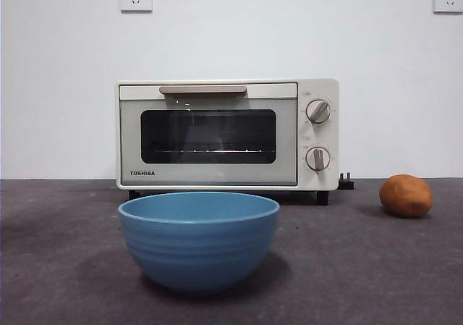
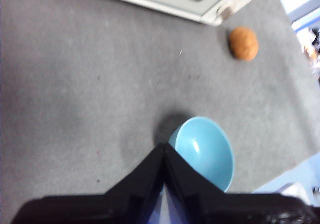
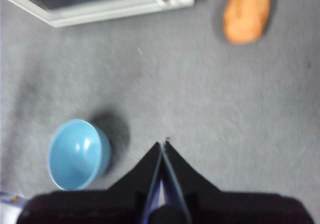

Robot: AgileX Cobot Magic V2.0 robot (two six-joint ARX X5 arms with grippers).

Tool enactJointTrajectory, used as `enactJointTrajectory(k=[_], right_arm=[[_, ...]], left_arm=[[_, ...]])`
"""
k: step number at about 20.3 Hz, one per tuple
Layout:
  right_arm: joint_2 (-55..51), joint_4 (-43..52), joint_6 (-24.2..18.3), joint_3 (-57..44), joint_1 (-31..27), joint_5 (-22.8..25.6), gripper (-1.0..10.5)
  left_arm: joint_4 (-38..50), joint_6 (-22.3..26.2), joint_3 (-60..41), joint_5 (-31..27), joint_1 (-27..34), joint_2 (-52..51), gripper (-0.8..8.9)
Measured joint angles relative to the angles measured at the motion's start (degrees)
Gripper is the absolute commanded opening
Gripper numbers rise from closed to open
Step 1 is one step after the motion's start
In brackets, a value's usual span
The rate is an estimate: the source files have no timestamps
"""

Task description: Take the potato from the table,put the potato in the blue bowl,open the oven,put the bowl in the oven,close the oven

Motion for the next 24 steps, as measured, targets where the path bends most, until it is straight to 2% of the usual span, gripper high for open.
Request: enactJointTrajectory(k=[6, 12, 15, 18, 20, 22, 23, 24], right_arm=[[10.7, 3.5, -0.6, 2.5, 2.3, 1.0, 0.0], [23.2, 5.0, -0.3, 9.1, 8.4, 11.5, 0.1], [28.5, 10.3, 1.2, 10.9, 8.7, 12.1, 0.1], [33.1, 15.4, 3.7, 11.1, 8.5, 12.1, 2.0], [36.1, 17.0, 4.5, 11.1, 8.5, 12.7, 2.3], [38.9, 19.0, 5.2, 11.1, 8.5, 15.7, 2.3], [40.0, 20.0, 5.5, 11.1, 8.5, 17.7, 2.8], [41.0, 20.7, 5.7, 11.1, 8.5, 19.3, 3.8]], left_arm=[[-2.6, 4.8, 0.0, 0.0, 0.0, 6.0, -0.05], [-2.8, 6.1, 0.0, 0.0, -1.4, 7.3, -0.05], [-2.7, 6.1, 0.0, 0.0, -1.5, 7.4, -0.05], [-2.7, 6.3, 0.0, 0.0, -1.5, 7.4, -0.05], [-2.7, 6.5, 0.0, 0.0, -1.6, 7.4, -0.05], [-2.7, 6.5, 0.0, 0.0, -1.6, 7.5, -0.05], [-2.7, 6.5, 0.0, 0.0, -1.6, 7.6, -0.05], [-2.7, 6.5, 0.0, 0.0, -1.6, 7.7, -0.05]])
